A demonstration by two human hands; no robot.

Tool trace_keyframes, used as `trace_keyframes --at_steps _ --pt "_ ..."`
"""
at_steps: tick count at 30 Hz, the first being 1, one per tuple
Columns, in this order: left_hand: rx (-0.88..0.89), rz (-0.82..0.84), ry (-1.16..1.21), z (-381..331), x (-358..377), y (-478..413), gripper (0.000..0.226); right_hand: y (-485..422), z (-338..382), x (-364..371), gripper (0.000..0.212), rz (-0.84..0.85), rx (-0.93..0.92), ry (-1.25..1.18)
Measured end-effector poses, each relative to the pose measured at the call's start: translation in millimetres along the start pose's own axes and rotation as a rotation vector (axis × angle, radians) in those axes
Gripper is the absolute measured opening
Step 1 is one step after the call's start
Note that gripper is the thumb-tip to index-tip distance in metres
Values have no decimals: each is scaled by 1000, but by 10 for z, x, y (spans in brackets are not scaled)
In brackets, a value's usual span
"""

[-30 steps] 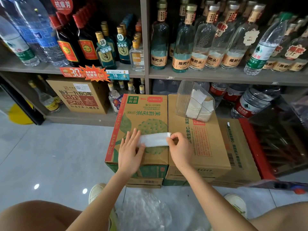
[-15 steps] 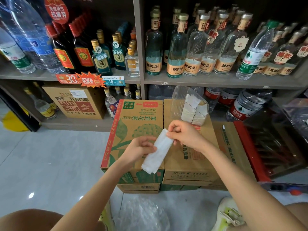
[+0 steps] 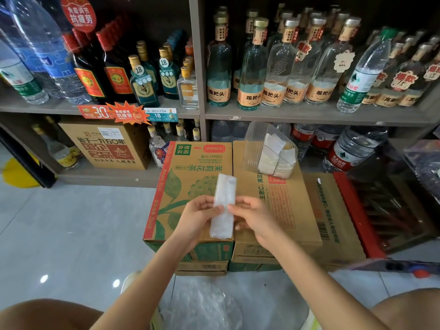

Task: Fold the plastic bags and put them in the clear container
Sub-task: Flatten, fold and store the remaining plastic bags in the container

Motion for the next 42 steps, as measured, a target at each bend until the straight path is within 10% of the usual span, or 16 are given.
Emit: trace_keyframes --at_steps 12,24,34,42 --pt "-293 122 220 1 96 120 33 149 390 -41 26 -41 -356 199" --pt "104 55 -289 -387 188 10 38 35 196 -189 23 127 3 -108" --pt "171 154 -343 -526 722 -337 50 -80 487 -1099 15 -227 -52 -65" --pt "433 -288 -600 -1114 742 -921 49 -506 845 -1976 14 -459 -98 19"
Point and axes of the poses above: each hand's wrist, its own y-axis away from the middle knuckle, its own x-axis out of the palm, z = x × y, the point moved 9 cm from there along -y, towards the middle knuckle, and after that the axes turned 2 degrees about -x, right-handed, at the moved point
